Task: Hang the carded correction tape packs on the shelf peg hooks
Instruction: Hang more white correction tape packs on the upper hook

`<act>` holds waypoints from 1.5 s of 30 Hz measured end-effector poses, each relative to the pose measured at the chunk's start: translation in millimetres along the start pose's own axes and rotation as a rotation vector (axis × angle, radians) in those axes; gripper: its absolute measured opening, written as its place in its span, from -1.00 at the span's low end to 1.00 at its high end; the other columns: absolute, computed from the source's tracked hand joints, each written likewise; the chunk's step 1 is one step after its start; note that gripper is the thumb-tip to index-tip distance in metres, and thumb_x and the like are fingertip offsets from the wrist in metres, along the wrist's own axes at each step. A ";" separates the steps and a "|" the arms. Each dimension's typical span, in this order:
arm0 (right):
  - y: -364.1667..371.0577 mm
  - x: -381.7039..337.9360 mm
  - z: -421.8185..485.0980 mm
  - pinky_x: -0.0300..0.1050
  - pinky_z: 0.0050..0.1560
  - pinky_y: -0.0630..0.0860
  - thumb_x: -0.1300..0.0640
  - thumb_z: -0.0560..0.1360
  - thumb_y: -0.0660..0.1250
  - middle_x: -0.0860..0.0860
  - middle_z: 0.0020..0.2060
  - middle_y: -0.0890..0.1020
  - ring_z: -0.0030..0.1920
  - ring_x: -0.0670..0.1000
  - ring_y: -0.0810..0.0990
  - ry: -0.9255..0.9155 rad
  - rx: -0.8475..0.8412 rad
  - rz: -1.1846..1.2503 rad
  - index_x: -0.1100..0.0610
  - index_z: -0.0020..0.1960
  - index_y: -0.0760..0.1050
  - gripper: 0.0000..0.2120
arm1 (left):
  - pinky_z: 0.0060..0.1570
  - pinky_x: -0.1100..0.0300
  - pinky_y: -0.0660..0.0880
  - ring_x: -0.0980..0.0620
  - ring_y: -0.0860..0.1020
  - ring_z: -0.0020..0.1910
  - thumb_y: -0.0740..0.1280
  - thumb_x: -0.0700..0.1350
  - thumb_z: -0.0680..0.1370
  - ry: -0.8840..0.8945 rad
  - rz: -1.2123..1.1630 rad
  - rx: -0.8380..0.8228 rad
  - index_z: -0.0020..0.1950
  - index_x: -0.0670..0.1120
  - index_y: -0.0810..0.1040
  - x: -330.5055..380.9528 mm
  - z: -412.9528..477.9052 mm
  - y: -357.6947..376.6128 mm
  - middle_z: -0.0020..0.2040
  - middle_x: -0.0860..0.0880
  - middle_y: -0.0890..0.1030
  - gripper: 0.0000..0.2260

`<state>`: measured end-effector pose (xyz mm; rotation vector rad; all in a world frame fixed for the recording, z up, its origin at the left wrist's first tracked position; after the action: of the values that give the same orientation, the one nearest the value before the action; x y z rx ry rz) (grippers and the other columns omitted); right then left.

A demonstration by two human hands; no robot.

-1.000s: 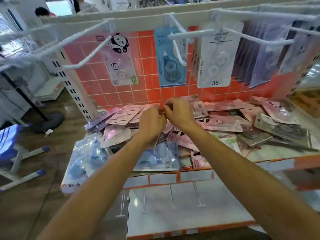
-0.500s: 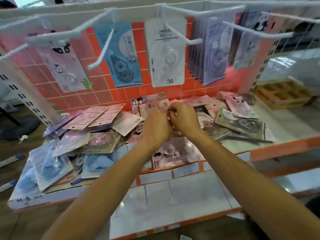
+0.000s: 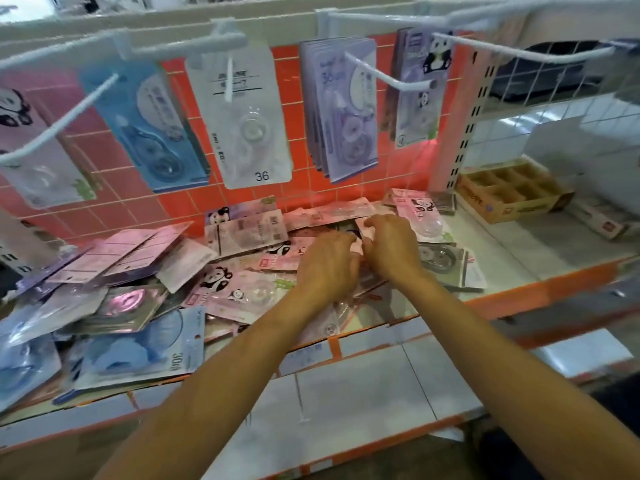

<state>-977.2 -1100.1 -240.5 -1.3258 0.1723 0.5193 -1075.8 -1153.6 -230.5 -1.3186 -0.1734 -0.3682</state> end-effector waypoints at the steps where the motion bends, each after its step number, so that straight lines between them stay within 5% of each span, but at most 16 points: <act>1: -3.5 10.1 0.9 0.03 0.14 0.38 0.12 0.49 0.30 0.19 0.15 0.58 0.20 0.24 0.44 0.025 0.001 -0.006 0.17 0.24 0.51 -0.66 | 0.10 -0.06 0.44 -0.19 0.50 0.16 0.26 -0.13 0.54 0.025 -0.015 0.004 0.21 -0.17 0.55 8.7 1.6 3.6 0.16 -0.17 0.59 -0.73; 6: -20.4 58.0 12.4 0.04 0.20 0.38 -0.02 0.51 0.29 0.20 0.20 0.55 0.23 0.23 0.45 0.119 0.039 -0.089 0.17 0.29 0.47 -0.58 | -0.21 -0.07 0.51 -0.26 0.56 -0.13 0.25 -0.14 0.50 0.192 -0.040 0.064 -0.03 -0.26 0.60 46.7 5.5 18.3 -0.09 -0.24 0.63 -0.78; 13: -16.7 104.1 31.8 0.14 0.35 0.30 -0.27 0.48 0.25 0.20 0.38 0.38 0.38 0.25 0.32 0.261 -0.051 -0.114 0.14 0.40 0.28 -0.34 | 0.25 -0.05 0.35 -0.22 0.39 0.32 0.29 -0.06 0.57 0.141 0.007 -0.066 0.34 -0.21 0.47 61.6 14.3 44.3 0.35 -0.25 0.45 -0.61; 19: -0.7 119.7 33.2 0.13 0.20 0.37 -0.13 0.53 0.24 0.21 0.29 0.45 0.26 0.28 0.39 0.340 -0.153 -0.041 0.16 0.34 0.32 -0.49 | 0.38 -0.03 0.23 -0.19 0.27 0.44 0.26 0.02 0.59 0.080 0.066 -0.169 0.43 -0.16 0.37 54.4 18.4 64.1 0.46 -0.20 0.34 -0.54; 30: -27.2 101.6 29.3 0.08 0.10 0.49 -0.02 0.42 0.37 0.11 0.11 0.60 0.14 0.21 0.50 0.240 0.074 0.165 0.13 0.20 0.50 -0.60 | 0.26 0.00 0.33 -0.17 0.40 0.26 0.19 0.08 0.61 0.066 0.040 -0.122 0.28 -0.17 0.46 52.7 23.1 63.8 0.23 -0.15 0.52 -0.62; 35: -33.5 79.0 17.5 0.02 0.08 0.50 -0.04 0.38 0.37 0.14 0.12 0.60 0.13 0.18 0.53 0.180 0.099 0.286 0.11 0.19 0.54 -0.58 | -0.15 0.17 0.26 -0.08 0.50 -0.03 0.18 -0.01 0.61 -0.033 -0.223 0.008 0.09 -0.14 0.50 58.0 20.3 33.4 -0.08 -0.01 0.52 -0.77; 38: -38.3 73.8 6.4 -0.03 0.08 0.44 -0.03 0.38 0.39 0.12 0.12 0.59 0.15 0.16 0.52 0.187 0.105 0.348 0.09 0.16 0.56 -0.61 | -0.08 0.27 0.37 0.08 0.52 -0.02 0.23 -0.22 0.57 -0.160 -0.495 -0.062 0.30 -0.08 0.43 56.9 9.1 27.9 0.00 0.09 0.55 -0.71; 42: -36.3 52.2 -8.8 -0.08 0.10 0.38 -0.02 0.41 0.41 0.12 0.12 0.56 0.17 0.12 0.47 0.167 0.051 0.380 0.08 0.19 0.54 -0.61 | -0.10 0.09 0.62 0.00 0.65 -0.14 0.16 -0.41 0.44 -0.428 -1.036 -0.083 0.12 -0.11 0.54 38.8 -3.7 29.6 -0.13 -0.06 0.68 -0.65; 45: -32.0 37.2 -20.1 -0.06 0.14 0.39 -0.06 0.44 0.39 0.12 0.14 0.57 0.18 0.12 0.48 0.128 0.036 0.416 0.07 0.21 0.55 -0.62 | -0.08 0.02 0.62 -0.04 0.65 -0.21 0.10 -0.45 0.48 -0.561 -1.396 -0.098 0.12 -0.16 0.54 40.3 -15.2 25.0 -0.16 -0.14 0.67 -0.64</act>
<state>-926.8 -1114.2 -232.6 -1.2921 0.5685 0.7771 -1030.6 -1169.9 -243.7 -1.1856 -1.5954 -1.1630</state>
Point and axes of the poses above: each hand's wrist, its own z-axis towards the middle knuckle, its own y-axis out of the palm, x = y × z, the point moved 9 cm from there along z, towards the middle knuckle
